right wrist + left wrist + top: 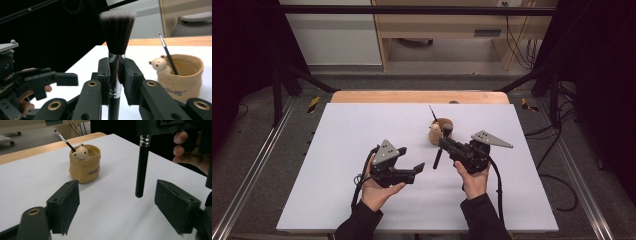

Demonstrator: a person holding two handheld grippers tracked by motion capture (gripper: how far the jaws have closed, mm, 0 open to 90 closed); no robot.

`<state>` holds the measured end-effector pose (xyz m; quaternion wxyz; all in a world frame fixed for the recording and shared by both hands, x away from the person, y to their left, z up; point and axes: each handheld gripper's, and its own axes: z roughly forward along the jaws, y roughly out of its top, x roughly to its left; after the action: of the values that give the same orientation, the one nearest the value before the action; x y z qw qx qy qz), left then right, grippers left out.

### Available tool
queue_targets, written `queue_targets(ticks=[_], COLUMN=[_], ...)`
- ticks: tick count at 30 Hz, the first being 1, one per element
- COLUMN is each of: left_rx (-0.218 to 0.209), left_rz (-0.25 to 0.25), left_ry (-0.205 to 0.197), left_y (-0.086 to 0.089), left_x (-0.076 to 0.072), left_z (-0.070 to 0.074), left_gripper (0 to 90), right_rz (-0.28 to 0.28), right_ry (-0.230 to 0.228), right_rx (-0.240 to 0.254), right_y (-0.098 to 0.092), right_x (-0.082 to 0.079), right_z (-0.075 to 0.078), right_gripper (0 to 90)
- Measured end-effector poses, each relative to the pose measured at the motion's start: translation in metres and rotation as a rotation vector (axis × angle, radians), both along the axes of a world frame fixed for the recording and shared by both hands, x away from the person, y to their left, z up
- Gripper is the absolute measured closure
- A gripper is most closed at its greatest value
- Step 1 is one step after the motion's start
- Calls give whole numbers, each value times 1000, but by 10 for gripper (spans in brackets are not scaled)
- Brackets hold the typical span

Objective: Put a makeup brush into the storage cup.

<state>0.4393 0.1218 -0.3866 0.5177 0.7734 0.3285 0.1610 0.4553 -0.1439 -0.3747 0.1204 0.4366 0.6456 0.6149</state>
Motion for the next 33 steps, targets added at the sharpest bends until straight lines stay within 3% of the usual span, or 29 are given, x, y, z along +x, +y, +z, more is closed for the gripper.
queue_targets(ticks=[7,19,33], left_rx=[10,37,16], left_rz=[-8,56,111], left_ry=[-6,-9,-18], left_y=[17,54,102], left_x=[0,-5,-8], left_z=[-1,-9,-17], left_gripper=[112,85,84], right_rz=[-11,-20,-33], right_ry=[-32,-55,-76], right_rx=[-38,-90,-110], right_y=[-8,-17,-22], right_x=[0,2,5], right_z=[4,7,6], right_gripper=[776,776,776])
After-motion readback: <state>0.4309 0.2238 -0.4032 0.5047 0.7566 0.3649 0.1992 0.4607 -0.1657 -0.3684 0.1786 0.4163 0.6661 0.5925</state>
